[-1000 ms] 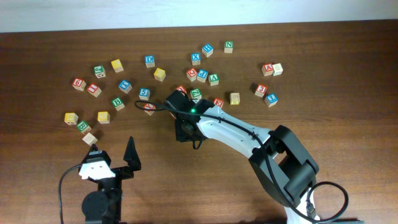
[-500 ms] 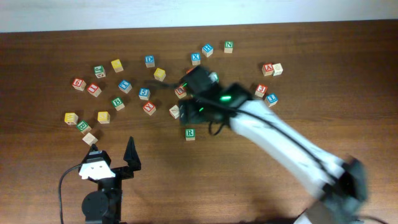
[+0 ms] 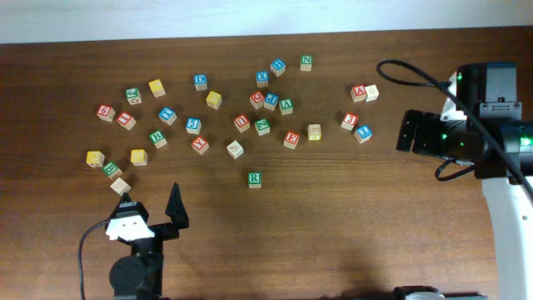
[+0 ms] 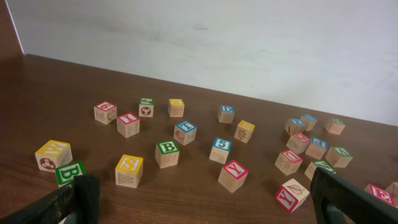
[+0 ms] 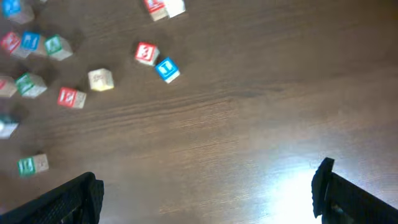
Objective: Spell out RSS
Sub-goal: 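Open the right gripper and retract it to the right side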
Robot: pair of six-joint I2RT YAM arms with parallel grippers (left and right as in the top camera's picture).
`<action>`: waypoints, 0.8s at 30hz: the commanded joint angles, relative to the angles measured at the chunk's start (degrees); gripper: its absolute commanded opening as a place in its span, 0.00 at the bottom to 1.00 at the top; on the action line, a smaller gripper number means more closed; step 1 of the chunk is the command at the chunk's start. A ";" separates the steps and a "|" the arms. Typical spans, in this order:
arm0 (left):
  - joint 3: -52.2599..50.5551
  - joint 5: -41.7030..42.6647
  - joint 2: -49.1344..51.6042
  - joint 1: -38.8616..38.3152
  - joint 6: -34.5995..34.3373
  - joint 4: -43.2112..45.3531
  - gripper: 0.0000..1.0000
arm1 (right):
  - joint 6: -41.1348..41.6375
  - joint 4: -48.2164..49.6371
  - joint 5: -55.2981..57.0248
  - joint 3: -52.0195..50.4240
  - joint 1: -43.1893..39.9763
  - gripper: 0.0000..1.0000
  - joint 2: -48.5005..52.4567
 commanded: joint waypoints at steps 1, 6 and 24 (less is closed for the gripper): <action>-0.31 0.46 -0.24 0.22 0.94 -0.02 0.99 | -22.23 -0.90 -20.96 0.17 -0.20 0.98 -0.26; -0.31 0.46 -0.24 0.22 0.94 -0.02 0.99 | -31.06 -3.02 -27.21 0.17 -0.20 0.98 -0.22; 0.20 17.66 -0.22 0.20 0.63 0.37 0.99 | -31.89 -2.58 -27.10 0.17 -0.22 0.98 -0.15</action>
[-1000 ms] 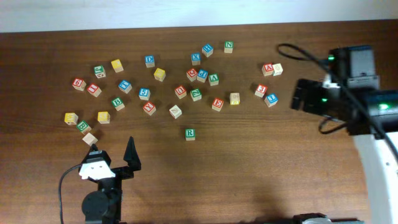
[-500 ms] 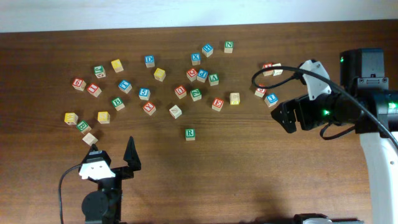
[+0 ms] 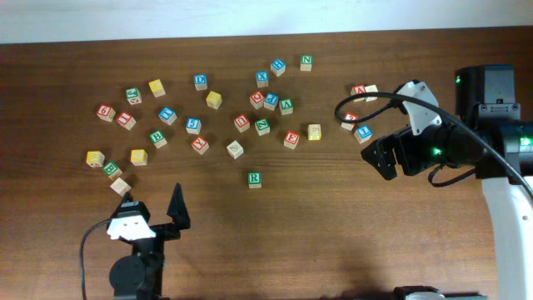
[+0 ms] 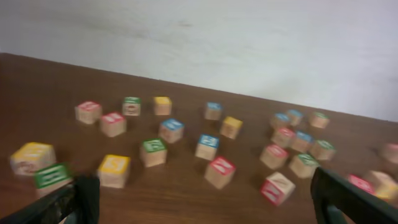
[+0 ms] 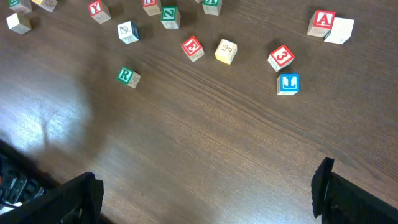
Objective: Spell out RSS
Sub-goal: 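Open the right gripper and retract it to the right side, then reach the left gripper to a yellow S block and grasp it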
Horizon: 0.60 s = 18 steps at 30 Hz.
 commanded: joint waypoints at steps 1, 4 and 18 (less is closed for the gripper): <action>1.40 15.67 -0.22 0.20 -1.33 -2.03 0.99 | -0.61 0.22 -1.11 0.17 -0.13 0.98 -0.15; 11.08 10.82 1.73 0.22 -2.49 -16.22 0.99 | -0.61 0.22 -1.11 0.17 -0.13 0.98 -0.15; 53.59 -14.84 54.95 0.26 1.95 -38.88 0.99 | -0.61 0.22 -1.11 0.17 -0.13 0.98 -0.15</action>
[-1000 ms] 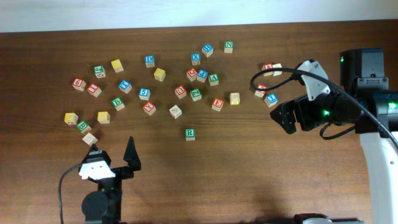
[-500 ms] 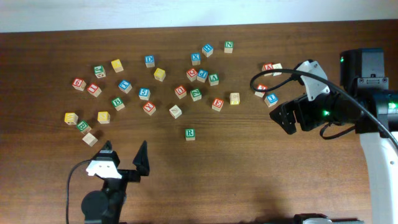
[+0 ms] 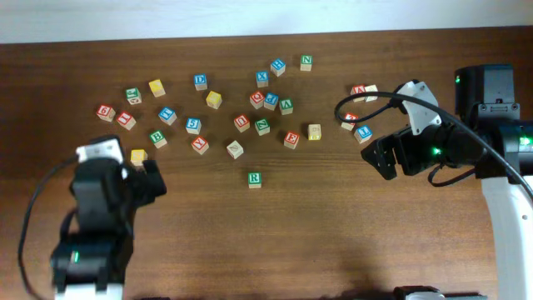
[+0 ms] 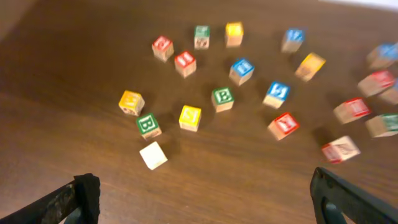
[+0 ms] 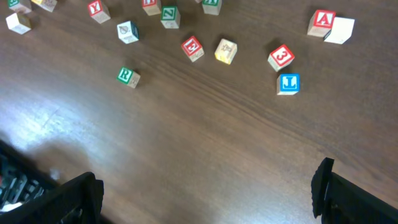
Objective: Spell out RSS
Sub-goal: 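Reach the left gripper to a yellow S block and grasp it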
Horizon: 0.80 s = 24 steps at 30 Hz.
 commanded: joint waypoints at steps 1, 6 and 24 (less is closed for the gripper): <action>1.20 -0.90 6.91 0.26 0.66 0.68 0.99 | -0.59 0.11 -1.11 0.22 -0.11 0.98 -0.22; 1.66 2.19 9.11 0.26 -1.31 1.53 0.99 | -0.59 0.11 -1.11 0.22 -0.11 0.98 -0.22; 10.73 9.53 38.25 17.33 14.71 9.55 1.00 | -0.59 0.11 -1.11 0.22 -0.11 0.98 -0.22</action>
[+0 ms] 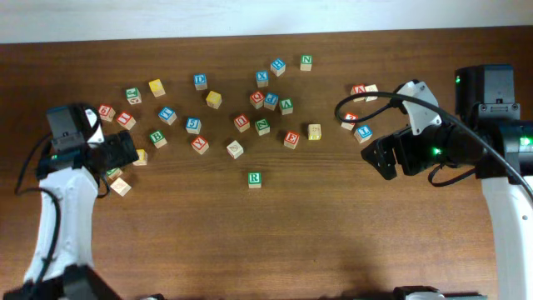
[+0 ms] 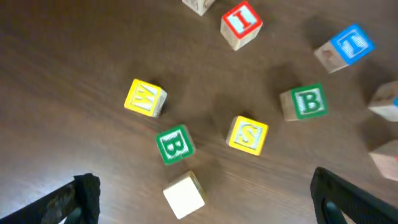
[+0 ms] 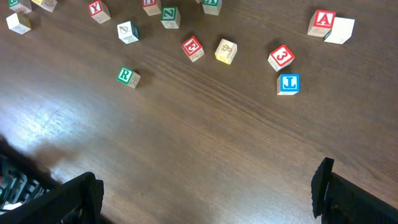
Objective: Spell out RSS
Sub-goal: 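Reach the left gripper to a yellow S block and grasp it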
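Observation:
The green R block (image 1: 254, 178) lies alone in front of the scatter, also in the right wrist view (image 3: 127, 76). A yellow S block (image 2: 248, 135) lies in the left cluster, next to a green B block (image 2: 175, 144) and a yellow W block (image 2: 145, 99). My left gripper (image 1: 119, 153) hangs open over this cluster, and a plain wooden block (image 2: 184, 195) sits between its fingers (image 2: 202, 183). Over bare table right of the R block, my right gripper (image 1: 383, 158) is open and holds nothing (image 3: 208, 180).
Many more letter and number blocks lie across the far half of the table (image 1: 275, 242). Among them are a red E (image 3: 192, 47), a red 3 (image 3: 280, 56), a blue J (image 3: 288, 83) and a red A (image 3: 321, 22). The table's left edge runs close to my left arm.
My left gripper has moved from the front left to the far left and now sits lower over the W, B and S blocks. The right arm and all the blocks have stayed put.
First my left gripper rested low at the front edge and my right arm was pulled back at the far right. Then the right gripper stood over the table near the 3 and J blocks. The left gripper was then higher over the left side, and now hangs over the left cluster.

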Robot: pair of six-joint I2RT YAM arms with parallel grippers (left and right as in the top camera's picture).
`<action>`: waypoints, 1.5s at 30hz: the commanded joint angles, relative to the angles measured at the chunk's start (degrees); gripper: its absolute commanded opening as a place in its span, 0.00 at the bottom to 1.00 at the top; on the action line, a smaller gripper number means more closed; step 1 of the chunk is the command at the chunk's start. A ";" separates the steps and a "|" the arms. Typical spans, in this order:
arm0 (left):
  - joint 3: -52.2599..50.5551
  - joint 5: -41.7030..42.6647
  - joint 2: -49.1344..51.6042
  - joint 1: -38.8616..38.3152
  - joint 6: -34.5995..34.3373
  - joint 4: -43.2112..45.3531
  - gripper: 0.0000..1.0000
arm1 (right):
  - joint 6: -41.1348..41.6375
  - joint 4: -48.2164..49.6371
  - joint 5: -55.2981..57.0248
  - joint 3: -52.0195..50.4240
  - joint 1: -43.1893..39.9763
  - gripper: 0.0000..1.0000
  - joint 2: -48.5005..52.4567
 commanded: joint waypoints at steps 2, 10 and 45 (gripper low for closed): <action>1.16 3.19 5.79 0.24 9.64 3.06 1.00 | -0.59 0.17 -1.07 0.22 -0.11 0.98 -0.22; 1.16 10.08 12.00 -0.02 17.57 8.90 1.00 | -0.59 0.17 -1.07 0.22 -0.11 0.98 -0.22; 1.16 7.67 23.06 -2.40 16.11 13.51 0.21 | -0.59 0.17 -1.07 0.22 -0.11 0.98 -0.22</action>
